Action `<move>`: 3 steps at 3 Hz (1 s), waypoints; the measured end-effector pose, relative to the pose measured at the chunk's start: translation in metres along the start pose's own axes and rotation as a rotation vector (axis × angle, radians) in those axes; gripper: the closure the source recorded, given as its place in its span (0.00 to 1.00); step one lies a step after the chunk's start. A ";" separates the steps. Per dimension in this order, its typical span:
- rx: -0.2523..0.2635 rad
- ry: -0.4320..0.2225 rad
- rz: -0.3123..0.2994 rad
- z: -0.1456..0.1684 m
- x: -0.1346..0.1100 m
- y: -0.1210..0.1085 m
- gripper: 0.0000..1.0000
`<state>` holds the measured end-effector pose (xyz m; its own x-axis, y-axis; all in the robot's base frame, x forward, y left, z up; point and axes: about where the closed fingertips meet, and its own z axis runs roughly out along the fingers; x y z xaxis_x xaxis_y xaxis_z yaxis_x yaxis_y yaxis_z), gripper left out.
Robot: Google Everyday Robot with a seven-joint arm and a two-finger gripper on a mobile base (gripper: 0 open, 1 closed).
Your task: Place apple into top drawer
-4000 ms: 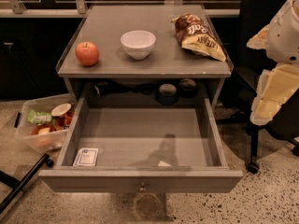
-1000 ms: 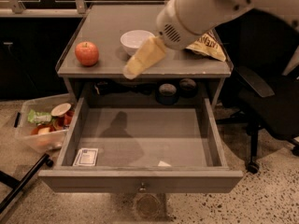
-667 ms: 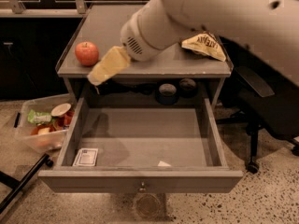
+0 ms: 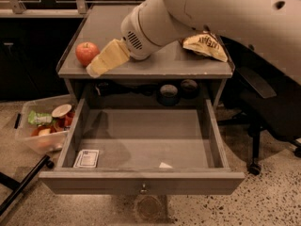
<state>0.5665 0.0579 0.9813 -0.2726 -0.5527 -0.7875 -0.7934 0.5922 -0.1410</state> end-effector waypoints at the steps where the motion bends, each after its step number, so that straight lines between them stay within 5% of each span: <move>1: 0.018 -0.015 0.024 0.024 -0.003 -0.005 0.00; 3: -0.038 -0.134 0.015 0.133 -0.047 -0.018 0.00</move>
Offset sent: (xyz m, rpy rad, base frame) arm 0.1167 0.0932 -0.0507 0.1386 -0.0539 0.0118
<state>0.6664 0.1513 0.9408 -0.2120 -0.4593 -0.8626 -0.8102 0.5761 -0.1076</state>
